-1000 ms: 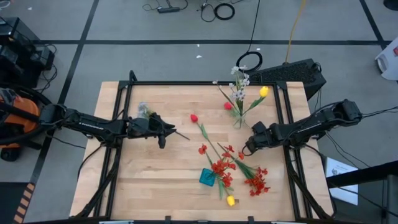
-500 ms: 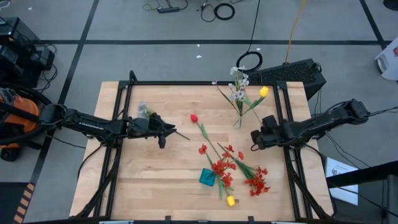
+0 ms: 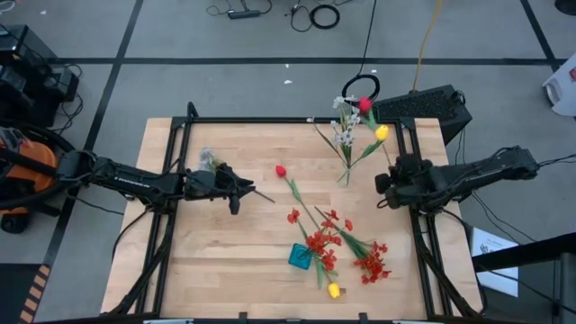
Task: Sort flowers into vase by color
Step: Put the right red flower into the blue vase
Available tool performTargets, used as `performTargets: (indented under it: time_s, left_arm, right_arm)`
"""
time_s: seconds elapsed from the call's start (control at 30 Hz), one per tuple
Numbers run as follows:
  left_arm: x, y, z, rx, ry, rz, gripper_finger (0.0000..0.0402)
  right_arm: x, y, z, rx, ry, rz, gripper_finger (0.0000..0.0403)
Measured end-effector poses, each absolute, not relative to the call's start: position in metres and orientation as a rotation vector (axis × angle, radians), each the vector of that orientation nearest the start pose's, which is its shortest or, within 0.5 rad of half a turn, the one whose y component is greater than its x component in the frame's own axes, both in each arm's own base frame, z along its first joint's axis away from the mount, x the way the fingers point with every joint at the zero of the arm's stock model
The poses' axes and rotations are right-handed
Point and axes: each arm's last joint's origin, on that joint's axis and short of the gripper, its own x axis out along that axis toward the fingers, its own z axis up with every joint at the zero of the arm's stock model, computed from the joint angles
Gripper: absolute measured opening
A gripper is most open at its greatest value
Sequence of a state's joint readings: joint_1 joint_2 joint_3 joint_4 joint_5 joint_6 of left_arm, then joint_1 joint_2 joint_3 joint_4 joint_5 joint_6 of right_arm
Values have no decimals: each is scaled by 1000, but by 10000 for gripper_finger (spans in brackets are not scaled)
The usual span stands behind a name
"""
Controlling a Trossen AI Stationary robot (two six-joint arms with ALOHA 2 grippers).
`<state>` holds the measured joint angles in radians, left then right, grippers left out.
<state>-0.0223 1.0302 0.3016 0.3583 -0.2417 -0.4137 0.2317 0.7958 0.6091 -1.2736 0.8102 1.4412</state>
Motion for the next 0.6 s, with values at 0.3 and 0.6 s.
performTargets:
  time_s: [0.3,0.6]
  left_arm:
    - [196,3,177,-358,316,293,105]
    - [196,3,177,-355,314,302,105]
  right_arm:
    - [85,-4,301,368,559,-1181,0]
    - [90,-3,346,328,478,-1066,0]
